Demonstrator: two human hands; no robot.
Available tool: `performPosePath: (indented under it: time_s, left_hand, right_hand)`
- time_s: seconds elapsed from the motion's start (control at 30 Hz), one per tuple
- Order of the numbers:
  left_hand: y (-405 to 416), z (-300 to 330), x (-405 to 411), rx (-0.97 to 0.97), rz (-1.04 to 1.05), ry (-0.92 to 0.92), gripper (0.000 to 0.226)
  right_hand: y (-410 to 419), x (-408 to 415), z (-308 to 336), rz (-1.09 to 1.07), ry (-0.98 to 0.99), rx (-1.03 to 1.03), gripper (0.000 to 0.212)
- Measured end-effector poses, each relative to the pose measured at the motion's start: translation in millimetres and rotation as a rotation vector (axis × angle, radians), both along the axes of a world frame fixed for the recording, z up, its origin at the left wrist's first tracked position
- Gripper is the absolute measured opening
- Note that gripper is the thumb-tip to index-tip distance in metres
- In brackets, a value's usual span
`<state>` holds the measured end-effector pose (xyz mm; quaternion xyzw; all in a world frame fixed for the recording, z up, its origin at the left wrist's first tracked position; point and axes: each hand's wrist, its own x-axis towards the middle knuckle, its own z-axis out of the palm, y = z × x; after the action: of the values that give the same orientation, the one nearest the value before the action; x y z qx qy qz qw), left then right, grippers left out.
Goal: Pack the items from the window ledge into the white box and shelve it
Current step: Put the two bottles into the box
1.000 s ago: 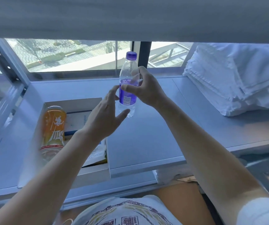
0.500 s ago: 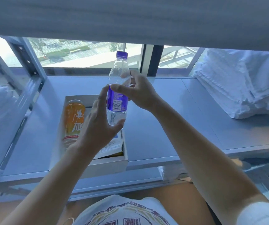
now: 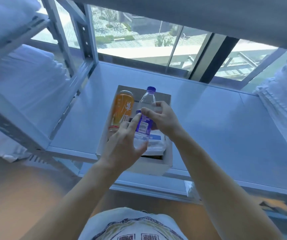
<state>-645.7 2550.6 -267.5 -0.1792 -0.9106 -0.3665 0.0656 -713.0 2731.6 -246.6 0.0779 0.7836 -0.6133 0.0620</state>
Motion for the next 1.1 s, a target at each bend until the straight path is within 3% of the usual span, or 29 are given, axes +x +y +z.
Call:
performPosePath:
  time_s: [0.23,0.37,0.5,0.63,0.83,0.93,1.03,1.1]
  left_hand:
    - [-7,-2,-2,-0.089,-0.003,-0.009,0.054]
    - [-7,-3,0,-0.157,-0.013,0.026,0.038]
    - [-6,-2,0,-0.188,-0.011,0.013,0.038]
    - [-5,1,3,-0.223,0.000,0.002,0.036]
    - [-7,3,7,-0.223,-0.019,-0.041,0.039]
    - [-14,5,10,-0.219,-0.037,-0.036,0.036]
    - [-18,6,17,-0.170,-0.054,-0.001,0.031]
    - [-14,9,24,-0.137,-0.062,0.024,0.026]
  right_hand:
    - [-12,-21,-19,-0.087,-0.059,0.140,0.061]
    - [-15,-29,-23,-0.151,-0.043,0.209,0.052]
    - [-17,-26,-26,-0.103,0.128,0.612,0.032]
    - [-16,-26,-21,-0.035,0.177,0.757,0.027]
    - [-7,-28,-10,0.031,0.201,0.798,0.034]
    - [5,-17,-11,0.006,0.362,0.899,0.033]
    - [28,-9,-11,0.000,0.513,0.807,0.016]
    - [44,-8,-11,0.019,0.541,0.766,0.018]
